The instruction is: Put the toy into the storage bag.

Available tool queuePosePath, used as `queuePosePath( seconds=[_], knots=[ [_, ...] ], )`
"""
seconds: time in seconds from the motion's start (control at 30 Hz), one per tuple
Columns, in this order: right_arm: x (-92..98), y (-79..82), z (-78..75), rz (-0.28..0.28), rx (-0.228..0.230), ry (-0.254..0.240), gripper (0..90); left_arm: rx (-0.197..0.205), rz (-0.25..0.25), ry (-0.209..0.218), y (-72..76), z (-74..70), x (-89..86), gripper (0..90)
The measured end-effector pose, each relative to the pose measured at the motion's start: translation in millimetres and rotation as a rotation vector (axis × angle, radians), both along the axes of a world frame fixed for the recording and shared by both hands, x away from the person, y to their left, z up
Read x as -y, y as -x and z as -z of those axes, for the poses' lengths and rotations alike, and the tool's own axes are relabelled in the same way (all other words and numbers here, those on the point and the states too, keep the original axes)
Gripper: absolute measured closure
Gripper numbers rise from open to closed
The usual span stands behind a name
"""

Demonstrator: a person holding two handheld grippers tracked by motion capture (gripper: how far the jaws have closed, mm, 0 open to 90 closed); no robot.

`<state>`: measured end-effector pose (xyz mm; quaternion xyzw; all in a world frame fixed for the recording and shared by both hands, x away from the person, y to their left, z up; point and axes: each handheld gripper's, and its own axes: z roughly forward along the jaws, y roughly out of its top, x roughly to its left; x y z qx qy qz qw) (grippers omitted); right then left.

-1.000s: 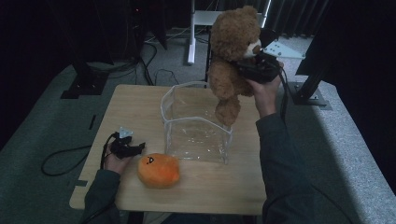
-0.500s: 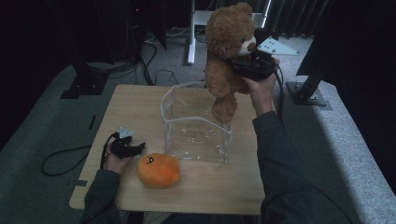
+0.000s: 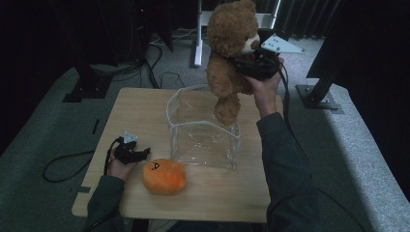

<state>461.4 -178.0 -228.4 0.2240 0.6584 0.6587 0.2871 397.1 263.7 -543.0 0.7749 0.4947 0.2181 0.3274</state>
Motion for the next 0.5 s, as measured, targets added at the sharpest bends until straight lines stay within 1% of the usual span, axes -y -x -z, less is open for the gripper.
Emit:
queuePosePath(
  seconds=[0.13,0.27,0.43,0.5],
  knots=[
    [-4.1,-4.3,1.8,0.015,-0.004,0.014,32.6,0.0,0.001,0.0,0.0,0.0,-0.1,30.1],
    [-7.2,-8.2,3.3,0.016,-0.011,0.014,32.5,0.0,0.0,0.001,0.0,0.0,-0.1,30.1],
    [-12.8,-10.8,2.2,0.03,-0.006,0.034,32.5,-0.001,0.001,0.0,0.0,-0.1,-0.1,30.1],
    [-14.0,-11.0,1.9,0.032,-0.005,0.035,32.5,0.001,0.001,0.0,0.1,0.0,0.0,30.1]
  ],
)
